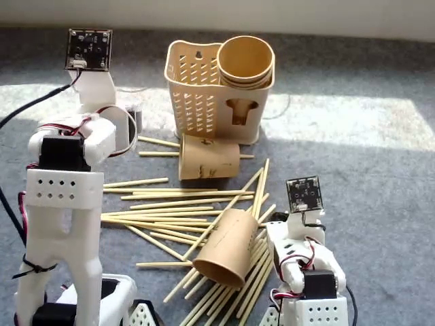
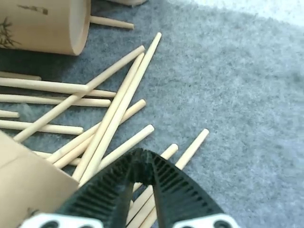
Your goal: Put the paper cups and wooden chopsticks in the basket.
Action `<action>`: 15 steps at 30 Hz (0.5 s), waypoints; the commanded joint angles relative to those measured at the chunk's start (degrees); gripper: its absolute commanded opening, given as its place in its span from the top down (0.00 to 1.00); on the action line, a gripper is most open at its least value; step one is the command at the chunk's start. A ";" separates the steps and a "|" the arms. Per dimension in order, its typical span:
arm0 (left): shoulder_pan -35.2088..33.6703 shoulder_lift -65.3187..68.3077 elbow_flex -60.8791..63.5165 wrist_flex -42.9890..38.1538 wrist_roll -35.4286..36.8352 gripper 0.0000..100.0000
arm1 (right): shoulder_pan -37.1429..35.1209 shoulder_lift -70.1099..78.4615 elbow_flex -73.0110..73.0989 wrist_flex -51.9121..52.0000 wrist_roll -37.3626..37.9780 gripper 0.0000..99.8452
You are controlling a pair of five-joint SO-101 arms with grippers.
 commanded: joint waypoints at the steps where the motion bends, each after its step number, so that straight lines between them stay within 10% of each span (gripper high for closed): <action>1: -0.84 -5.05 4.79 -1.76 -3.96 0.95 | 0.66 -0.57 0.04 -1.01 0.00 0.99; 15: -7.25 -34.68 42.95 -15.56 -6.95 0.99 | 0.66 -0.57 0.13 -1.01 0.00 0.99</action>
